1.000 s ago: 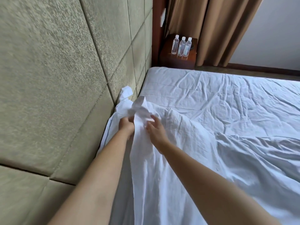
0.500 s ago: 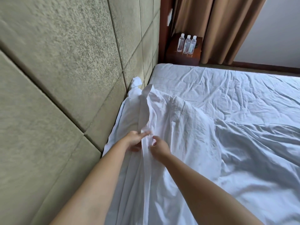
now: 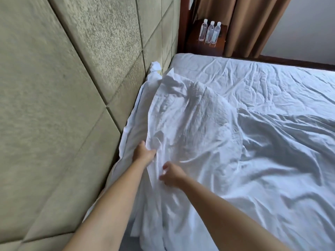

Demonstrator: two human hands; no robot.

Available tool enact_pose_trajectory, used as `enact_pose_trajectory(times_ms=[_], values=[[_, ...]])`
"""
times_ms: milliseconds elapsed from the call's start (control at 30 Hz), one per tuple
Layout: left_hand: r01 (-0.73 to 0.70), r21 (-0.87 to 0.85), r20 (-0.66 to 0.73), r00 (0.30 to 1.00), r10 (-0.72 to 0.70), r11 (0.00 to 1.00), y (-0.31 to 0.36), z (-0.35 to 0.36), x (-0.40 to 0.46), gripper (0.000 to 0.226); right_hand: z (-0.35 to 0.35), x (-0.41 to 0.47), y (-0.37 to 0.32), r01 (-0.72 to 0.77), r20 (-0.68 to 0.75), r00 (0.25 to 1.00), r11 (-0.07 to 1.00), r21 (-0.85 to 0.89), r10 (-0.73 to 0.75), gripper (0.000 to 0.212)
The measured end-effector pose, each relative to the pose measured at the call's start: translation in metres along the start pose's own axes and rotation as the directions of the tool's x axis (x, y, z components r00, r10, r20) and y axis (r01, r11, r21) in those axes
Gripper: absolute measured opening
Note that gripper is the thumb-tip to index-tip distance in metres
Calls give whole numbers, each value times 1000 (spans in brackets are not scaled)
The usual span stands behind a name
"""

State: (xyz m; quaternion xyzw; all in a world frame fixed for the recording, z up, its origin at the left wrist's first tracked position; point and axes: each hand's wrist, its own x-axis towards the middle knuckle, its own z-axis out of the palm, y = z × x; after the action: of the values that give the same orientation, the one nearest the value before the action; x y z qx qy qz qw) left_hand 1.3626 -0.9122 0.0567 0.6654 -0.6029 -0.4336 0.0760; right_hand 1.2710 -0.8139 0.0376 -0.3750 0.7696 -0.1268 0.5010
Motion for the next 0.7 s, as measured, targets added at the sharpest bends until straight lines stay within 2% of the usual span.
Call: enact_pose_trajectory(times_ms=[133, 267, 400, 467, 567, 633, 700], values=[[74, -151, 67, 996, -64, 986, -35, -1, -36, 52, 14, -19, 15, 31, -12, 999, 998, -54, -32, 44], [100, -211, 45, 995, -92, 972, -75, 8, -80, 47, 28, -43, 33, 90, -54, 994, 994, -65, -93, 41], [94, -134, -10, 995, -96, 987, -103, 16, -118, 47, 42, -69, 54, 113, -22, 993, 985, -130, -116, 37], [83, -102, -71, 993, -91, 991, -119, 15, -136, 34, 47, -82, 63, 135, -9, 990, 982, -132, -138, 36], [70, 68, -162, 985, -58, 995, -149, 5, -159, 12, 54, -97, 73, 165, -20, 985, 975, -151, -170, 33], [100, 172, -249, 967, -55, 980, -165, -4, -168, 15, 56, -109, 75, 180, -20, 982, 967, -181, -187, 33], [203, 204, -386, 915, -112, 958, -173, -12, -176, 33, 58, -117, 75, 196, -16, 979, 959, -203, -203, 35]])
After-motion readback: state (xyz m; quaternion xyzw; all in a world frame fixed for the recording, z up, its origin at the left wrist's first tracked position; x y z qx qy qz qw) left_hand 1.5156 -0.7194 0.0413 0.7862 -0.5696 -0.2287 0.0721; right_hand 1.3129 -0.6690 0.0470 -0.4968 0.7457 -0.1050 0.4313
